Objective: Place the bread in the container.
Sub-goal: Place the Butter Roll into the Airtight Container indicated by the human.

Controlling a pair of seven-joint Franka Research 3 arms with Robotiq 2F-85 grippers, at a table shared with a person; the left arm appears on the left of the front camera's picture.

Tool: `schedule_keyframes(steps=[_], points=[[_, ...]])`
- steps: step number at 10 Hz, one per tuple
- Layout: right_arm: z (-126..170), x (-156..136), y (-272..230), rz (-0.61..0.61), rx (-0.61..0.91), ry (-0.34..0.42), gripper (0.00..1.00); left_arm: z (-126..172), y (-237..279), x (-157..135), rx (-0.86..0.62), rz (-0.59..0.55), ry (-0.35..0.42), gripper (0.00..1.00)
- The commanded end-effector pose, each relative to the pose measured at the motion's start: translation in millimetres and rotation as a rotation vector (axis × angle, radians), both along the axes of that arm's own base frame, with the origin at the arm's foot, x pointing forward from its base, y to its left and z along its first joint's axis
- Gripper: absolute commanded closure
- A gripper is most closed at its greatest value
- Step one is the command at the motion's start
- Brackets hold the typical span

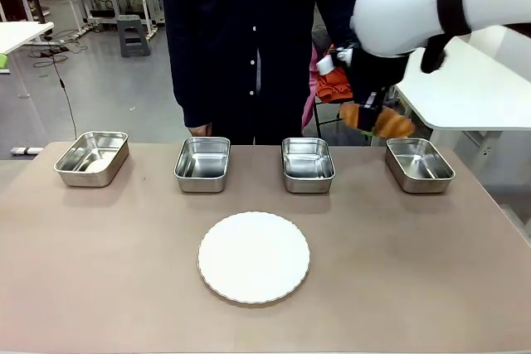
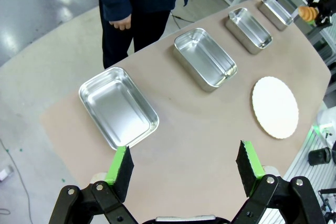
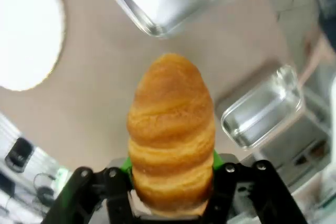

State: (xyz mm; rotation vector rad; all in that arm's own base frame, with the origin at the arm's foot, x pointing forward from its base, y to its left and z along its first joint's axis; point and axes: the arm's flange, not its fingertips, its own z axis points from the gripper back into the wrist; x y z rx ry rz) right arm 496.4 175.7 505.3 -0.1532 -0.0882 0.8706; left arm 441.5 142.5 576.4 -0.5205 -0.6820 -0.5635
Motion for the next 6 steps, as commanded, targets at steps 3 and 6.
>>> schedule_keyframes(steps=[3,6], points=[[-10,28,-19,-0.586,-0.141,0.088,0.59,0,0,-1,-0.008,-0.009,-0.01,0.0],[-8,13,-27,-0.336,-0.037,0.029,0.59,0,0,-1,-0.008,-0.009,-0.01,0.0]])
